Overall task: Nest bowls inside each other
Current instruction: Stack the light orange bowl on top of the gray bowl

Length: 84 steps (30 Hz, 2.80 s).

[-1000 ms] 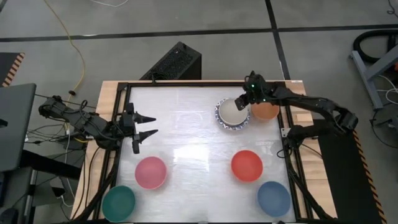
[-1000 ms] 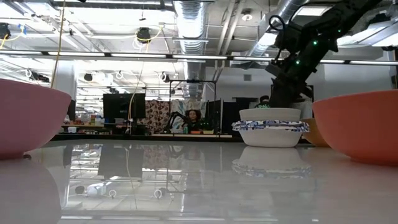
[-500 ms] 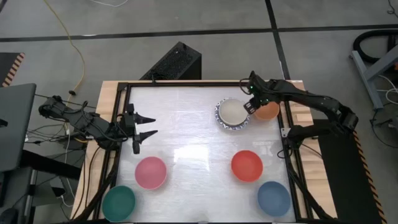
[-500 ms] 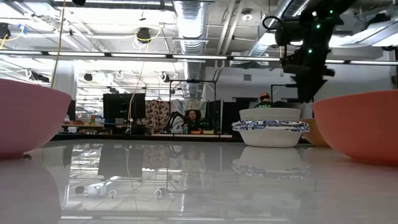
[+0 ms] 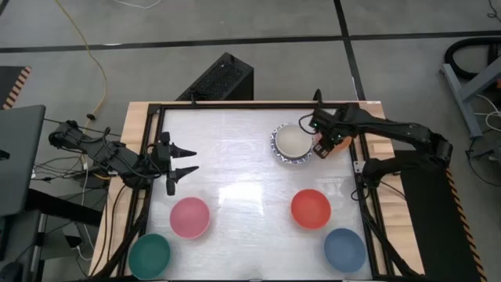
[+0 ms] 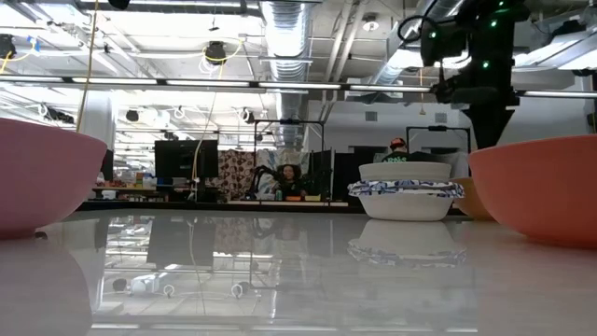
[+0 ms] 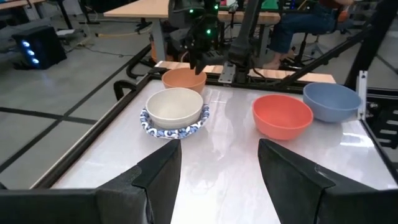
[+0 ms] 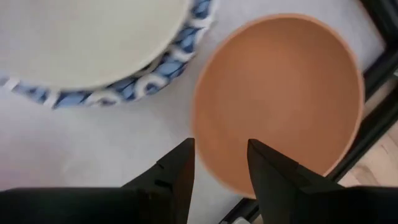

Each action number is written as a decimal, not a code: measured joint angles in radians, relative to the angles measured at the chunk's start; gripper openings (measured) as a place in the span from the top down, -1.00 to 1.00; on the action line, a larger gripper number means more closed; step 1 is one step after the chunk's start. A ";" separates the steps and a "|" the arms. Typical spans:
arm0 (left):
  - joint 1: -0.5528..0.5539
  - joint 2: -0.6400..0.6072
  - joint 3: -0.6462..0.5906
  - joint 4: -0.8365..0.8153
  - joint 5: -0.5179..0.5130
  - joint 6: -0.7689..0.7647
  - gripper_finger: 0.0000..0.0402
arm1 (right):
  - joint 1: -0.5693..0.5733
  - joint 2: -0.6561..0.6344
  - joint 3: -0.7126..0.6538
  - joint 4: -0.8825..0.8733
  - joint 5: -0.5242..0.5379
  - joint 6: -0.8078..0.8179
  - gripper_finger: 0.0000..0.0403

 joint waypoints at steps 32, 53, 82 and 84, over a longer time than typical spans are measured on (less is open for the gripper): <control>0.000 0.000 -0.003 -0.020 0.000 -0.053 -0.01 | 0.053 -0.139 -0.226 0.219 -0.004 -0.171 0.17; 0.000 0.000 -0.003 -0.023 -0.001 -0.044 -0.01 | -0.001 0.078 -0.226 0.221 -0.002 -0.173 0.38; 0.000 0.000 -0.003 -0.023 -0.001 -0.041 -0.01 | -0.020 0.075 -0.114 0.211 0.054 -0.169 0.96; 0.000 0.000 -0.003 -0.024 -0.001 -0.040 -0.01 | -0.027 0.075 -0.093 0.212 0.060 -0.170 0.96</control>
